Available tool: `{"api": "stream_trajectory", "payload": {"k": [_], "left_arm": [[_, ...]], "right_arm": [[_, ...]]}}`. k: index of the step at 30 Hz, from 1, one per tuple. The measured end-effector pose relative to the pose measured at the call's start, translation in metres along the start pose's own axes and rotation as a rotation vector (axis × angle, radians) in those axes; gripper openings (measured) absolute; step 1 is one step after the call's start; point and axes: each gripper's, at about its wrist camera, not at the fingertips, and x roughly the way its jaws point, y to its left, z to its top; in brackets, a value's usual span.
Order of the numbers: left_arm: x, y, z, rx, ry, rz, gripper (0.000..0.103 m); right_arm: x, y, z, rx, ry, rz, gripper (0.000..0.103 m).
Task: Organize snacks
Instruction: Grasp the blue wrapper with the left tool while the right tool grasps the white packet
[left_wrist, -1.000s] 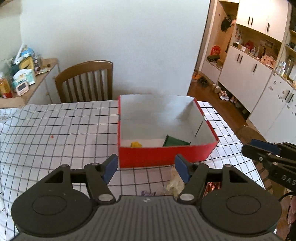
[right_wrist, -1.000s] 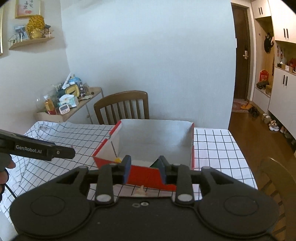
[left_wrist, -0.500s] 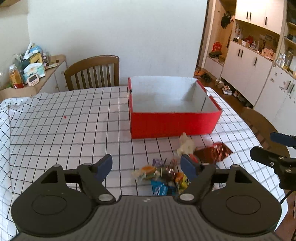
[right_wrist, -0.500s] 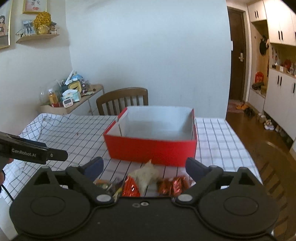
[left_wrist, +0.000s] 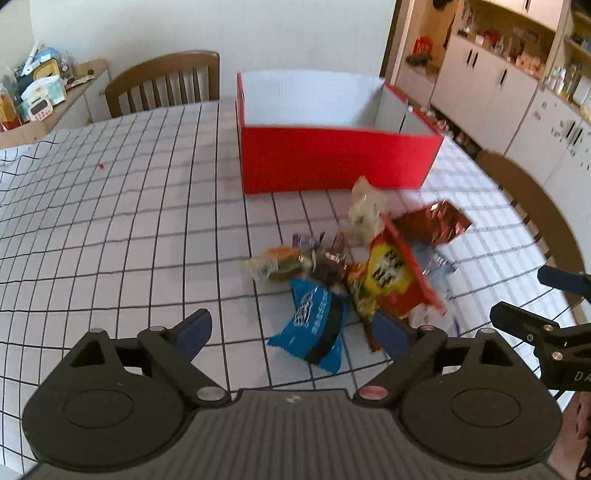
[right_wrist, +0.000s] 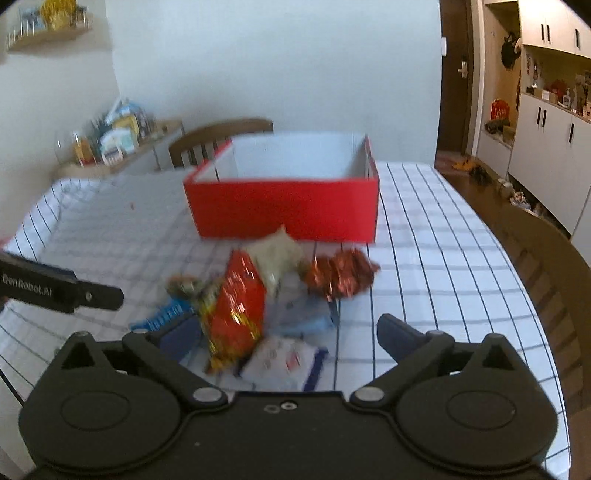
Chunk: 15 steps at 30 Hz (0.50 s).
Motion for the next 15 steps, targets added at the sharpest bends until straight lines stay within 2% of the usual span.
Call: {"api": "stream_trajectory", "payload": {"k": [7,15], "left_arm": [[0.036,-0.006,-0.007,0.018,0.074,0.042,0.094],[0.066,-0.011,-0.005,0.039,0.117,0.086,0.094]], "right_arm": [[0.039,-0.003,-0.018,-0.067,0.126,0.037,0.098],[0.07,-0.002,-0.029,-0.147,0.195,0.058,0.094]]}}
